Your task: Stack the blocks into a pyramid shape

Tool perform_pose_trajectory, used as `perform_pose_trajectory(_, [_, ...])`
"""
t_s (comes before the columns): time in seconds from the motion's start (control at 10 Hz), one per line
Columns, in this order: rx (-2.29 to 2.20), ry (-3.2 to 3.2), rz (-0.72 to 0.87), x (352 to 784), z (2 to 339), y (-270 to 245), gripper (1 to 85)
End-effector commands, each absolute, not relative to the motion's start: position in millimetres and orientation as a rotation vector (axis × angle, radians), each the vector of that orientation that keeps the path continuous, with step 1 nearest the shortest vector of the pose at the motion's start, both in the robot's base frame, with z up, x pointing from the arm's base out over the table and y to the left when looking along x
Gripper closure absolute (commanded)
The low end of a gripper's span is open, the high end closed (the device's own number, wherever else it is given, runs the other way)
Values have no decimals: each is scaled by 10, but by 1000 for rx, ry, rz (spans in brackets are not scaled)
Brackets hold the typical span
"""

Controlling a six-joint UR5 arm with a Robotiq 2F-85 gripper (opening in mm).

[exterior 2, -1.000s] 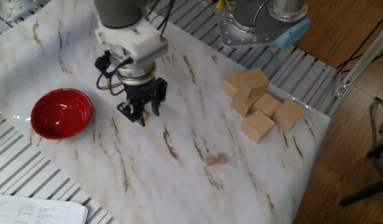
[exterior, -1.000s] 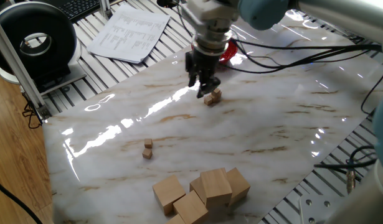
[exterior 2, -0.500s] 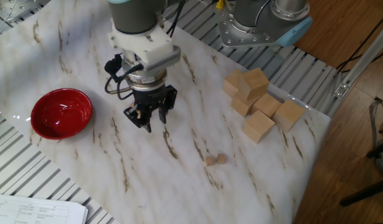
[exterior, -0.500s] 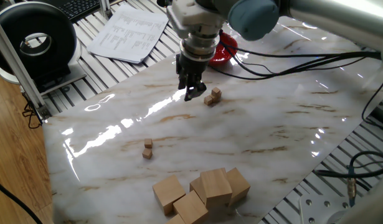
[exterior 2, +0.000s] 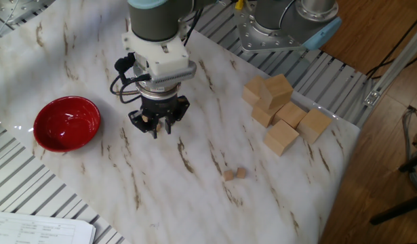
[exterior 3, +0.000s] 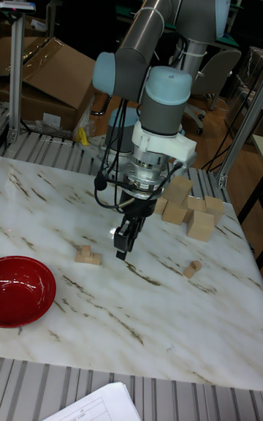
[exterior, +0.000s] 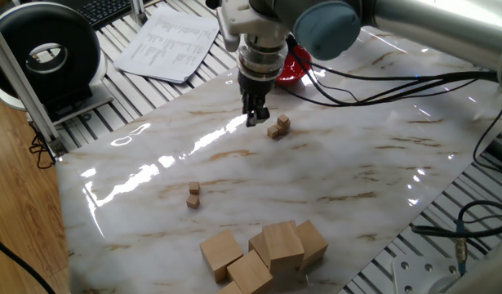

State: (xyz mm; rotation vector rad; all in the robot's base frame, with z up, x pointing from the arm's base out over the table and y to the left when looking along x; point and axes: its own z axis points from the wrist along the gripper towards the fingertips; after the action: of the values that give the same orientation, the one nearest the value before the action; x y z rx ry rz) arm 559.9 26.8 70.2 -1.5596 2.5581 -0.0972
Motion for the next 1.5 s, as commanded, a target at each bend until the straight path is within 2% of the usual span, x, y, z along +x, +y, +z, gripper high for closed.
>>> perform_pose_trajectory(0.0, [-1441, 2553, -70, 5726, 743, 377, 497])
perform_pose_trajectory(0.2, [-1345, 2573, 10, 5731, 757, 518, 497])
perform_pose_trajectory(0.8, [-1313, 2669, -31, 5616, 731, 409, 463])
perform_pose_trajectory(1.0, [-1261, 2707, -16, 5612, 820, 855, 473])
perform_pose_trajectory(1.2, [-1340, 2675, -53, 5619, 770, 632, 490])
perform_pose_trajectory(1.3, [-1300, 2680, -14, 5613, 771, 634, 470])
perform_pose_trajectory(1.4, [-1291, 2686, -52, 5620, 811, 656, 453])
